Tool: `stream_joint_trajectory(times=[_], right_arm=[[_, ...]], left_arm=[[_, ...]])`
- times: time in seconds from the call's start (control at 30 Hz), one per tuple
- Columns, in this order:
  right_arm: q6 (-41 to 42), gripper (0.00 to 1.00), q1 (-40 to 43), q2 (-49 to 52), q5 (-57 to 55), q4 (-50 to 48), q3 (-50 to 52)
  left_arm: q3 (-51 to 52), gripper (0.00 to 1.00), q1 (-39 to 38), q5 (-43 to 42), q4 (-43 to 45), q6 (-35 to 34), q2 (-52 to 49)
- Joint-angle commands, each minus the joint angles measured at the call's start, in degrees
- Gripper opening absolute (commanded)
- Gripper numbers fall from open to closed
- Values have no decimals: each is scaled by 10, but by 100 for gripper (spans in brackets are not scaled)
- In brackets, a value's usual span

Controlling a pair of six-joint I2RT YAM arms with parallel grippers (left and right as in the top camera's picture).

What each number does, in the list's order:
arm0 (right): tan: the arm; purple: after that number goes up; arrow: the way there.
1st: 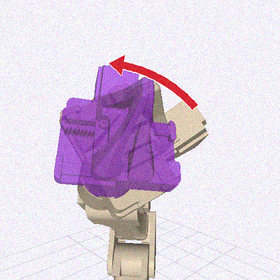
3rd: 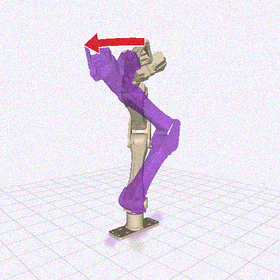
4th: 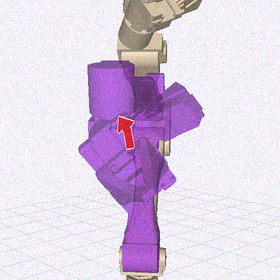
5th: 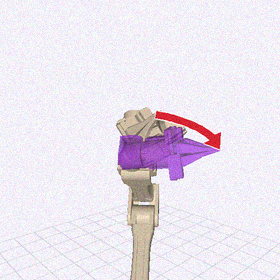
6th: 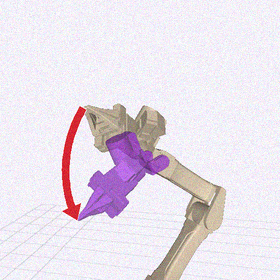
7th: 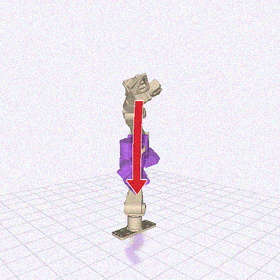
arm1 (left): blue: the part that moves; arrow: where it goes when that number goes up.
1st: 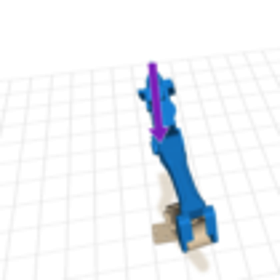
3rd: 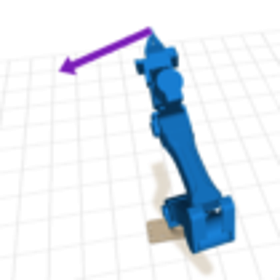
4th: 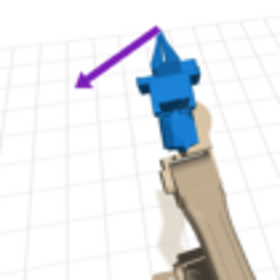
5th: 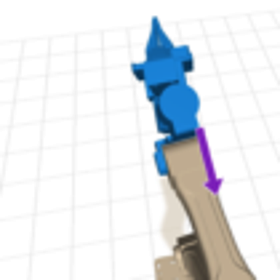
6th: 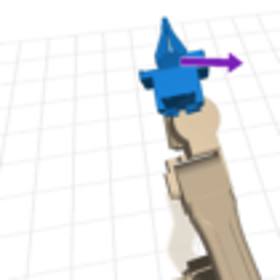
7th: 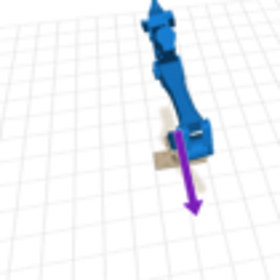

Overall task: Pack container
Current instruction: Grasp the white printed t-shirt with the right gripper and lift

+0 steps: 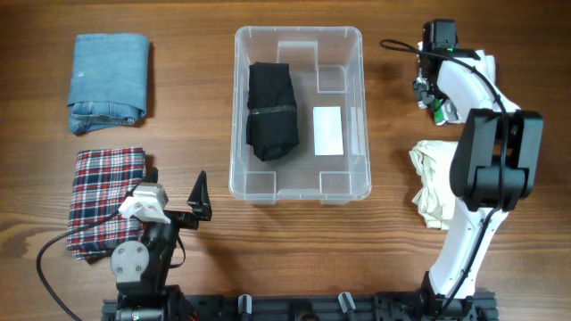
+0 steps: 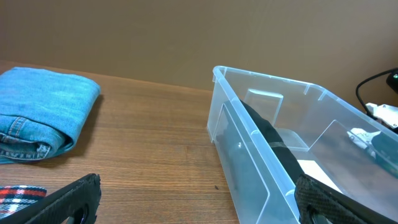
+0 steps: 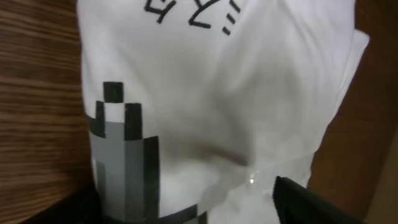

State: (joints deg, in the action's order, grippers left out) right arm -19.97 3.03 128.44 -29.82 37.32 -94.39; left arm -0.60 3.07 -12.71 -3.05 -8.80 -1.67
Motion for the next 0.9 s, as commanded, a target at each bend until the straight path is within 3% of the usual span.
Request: stream_joint_trajectory(times=[0.0, 0.07, 0.2, 0.37, 0.6, 0.87], right_arm=[[-7, 55, 7, 41, 2, -5, 5], [-1, 44, 7, 41, 2, -7, 5], [26, 35, 7, 41, 1, -9, 4], [70, 9, 7, 40, -30, -13, 1], [111, 4, 7, -5, -45, -25, 1], [142, 4, 7, -142, -8, -40, 1]], left_arm=[[3, 100, 4, 6, -2, 11, 1], [3, 100, 4, 6, -2, 11, 1], [3, 100, 4, 6, -2, 11, 1], [3, 100, 4, 6, -2, 11, 1], [3, 100, 4, 6, -2, 11, 1], [3, 100, 4, 6, -2, 11, 1]])
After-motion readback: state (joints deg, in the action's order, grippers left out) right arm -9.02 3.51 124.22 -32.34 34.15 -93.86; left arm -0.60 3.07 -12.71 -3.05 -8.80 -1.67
